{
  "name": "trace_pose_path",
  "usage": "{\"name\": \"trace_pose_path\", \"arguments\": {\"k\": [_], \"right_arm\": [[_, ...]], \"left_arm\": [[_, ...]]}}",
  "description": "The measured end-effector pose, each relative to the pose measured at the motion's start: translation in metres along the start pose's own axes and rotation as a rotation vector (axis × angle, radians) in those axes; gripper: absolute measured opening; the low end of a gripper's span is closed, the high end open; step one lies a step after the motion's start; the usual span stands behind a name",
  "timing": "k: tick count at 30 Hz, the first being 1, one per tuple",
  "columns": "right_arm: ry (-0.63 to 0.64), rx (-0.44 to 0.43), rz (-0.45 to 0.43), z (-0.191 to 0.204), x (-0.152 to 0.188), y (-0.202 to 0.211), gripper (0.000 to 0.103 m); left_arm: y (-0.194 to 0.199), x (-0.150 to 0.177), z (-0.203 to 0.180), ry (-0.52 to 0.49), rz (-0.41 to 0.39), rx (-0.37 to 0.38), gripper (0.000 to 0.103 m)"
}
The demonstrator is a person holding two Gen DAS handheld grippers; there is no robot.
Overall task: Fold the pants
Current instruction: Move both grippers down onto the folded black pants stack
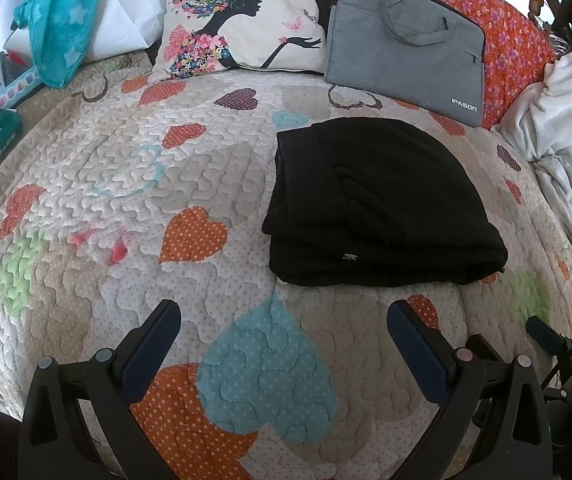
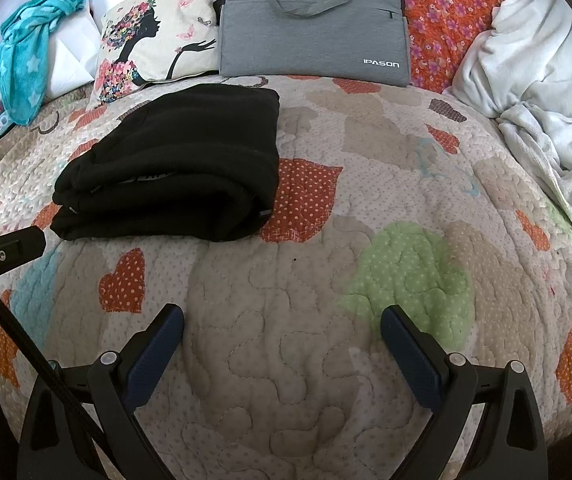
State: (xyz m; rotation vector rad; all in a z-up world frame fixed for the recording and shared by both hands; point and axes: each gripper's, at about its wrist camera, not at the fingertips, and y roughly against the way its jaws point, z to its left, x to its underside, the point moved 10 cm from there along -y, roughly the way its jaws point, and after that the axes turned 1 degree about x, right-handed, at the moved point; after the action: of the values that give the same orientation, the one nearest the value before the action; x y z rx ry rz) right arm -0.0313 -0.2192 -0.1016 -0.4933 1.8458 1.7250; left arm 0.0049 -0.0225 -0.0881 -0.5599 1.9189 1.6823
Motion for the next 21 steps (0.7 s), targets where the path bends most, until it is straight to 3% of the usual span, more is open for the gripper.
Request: {"name": "trace_pose_path", "arguments": {"k": [4,7,11,13,15,18,21], "right_arm": [[-0.041,-0.055,0.017,-0.006,-0.01,0.008,0.1],[-0.059,-0.092,-0.047,-0.016,-0.046,0.026,0.1],[-0.047,-0.214,-0.023,-0.012,-0.098,0.021,0.1],[-0.071,-0.31,0.022,-0.009,-0.125,0.004,0.099],[-0.082,-0.346,0.064,-0.006,-0.142,-0.016,0.096],[-0.106,-0.369,0.119,-0.003,-0.154,-0.05,0.091],[-0.199,-0.45,0.219,0.004,-0.155,-0.09,0.084]], "left_arm": [[0.005,-0.007,0.003,0.035,-0.013,0.053,0.103],[0.003,-0.03,0.009,0.091,-0.016,0.125,0.103],[-0.013,-0.073,0.003,0.059,-0.011,0.148,0.103],[-0.028,-0.092,-0.002,0.034,0.003,0.157,0.103],[-0.052,-0.106,-0.003,0.032,0.045,0.167,0.103],[-0.086,-0.115,0.004,0.077,0.108,0.187,0.103],[-0.112,-0.116,0.005,0.107,0.154,0.246,0.103]]}}
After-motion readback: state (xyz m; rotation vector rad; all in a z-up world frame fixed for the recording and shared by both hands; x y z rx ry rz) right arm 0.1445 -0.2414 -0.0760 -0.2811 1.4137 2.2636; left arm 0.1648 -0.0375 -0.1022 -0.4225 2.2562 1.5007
